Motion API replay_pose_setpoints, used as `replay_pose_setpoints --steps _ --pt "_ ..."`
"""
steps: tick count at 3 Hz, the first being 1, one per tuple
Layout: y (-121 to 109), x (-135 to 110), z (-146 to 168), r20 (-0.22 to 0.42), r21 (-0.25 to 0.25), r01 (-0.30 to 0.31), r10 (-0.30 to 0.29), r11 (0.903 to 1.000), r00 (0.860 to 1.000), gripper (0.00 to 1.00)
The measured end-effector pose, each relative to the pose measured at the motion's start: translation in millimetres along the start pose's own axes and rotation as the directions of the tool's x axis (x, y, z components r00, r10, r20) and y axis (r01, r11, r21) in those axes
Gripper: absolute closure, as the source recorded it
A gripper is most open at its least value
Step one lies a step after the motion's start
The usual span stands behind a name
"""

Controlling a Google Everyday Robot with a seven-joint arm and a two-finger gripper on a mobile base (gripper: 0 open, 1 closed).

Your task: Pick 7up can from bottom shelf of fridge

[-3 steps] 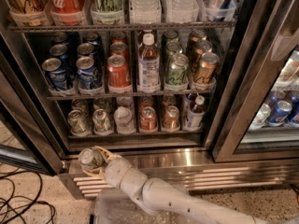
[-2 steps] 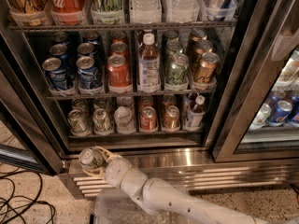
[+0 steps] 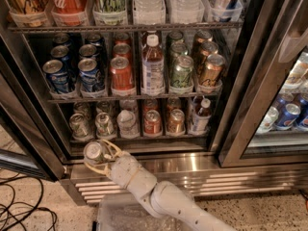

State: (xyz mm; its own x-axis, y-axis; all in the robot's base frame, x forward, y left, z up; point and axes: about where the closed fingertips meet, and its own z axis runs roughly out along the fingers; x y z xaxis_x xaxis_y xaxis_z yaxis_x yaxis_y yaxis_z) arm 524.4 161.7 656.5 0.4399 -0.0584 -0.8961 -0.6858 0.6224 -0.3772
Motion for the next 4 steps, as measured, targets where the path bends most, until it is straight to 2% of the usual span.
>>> replay_pose_setpoints --steps 1,2,3,4 --pt "-6 -53 3 0.192 -0.024 -0.102 0.105 0.9945 0.976 1.00" --pt "8 -84 -3 0.256 -0.128 -0.222 0.248 0.9668 0.934 1.00" --pt "15 -112 -6 0.196 -0.228 -0.285 0.331 0.9309 0.923 1.00" --pt "16 -114 -19 0.039 -0.272 -0.432 0.458 0.8600 0.888 1.00"
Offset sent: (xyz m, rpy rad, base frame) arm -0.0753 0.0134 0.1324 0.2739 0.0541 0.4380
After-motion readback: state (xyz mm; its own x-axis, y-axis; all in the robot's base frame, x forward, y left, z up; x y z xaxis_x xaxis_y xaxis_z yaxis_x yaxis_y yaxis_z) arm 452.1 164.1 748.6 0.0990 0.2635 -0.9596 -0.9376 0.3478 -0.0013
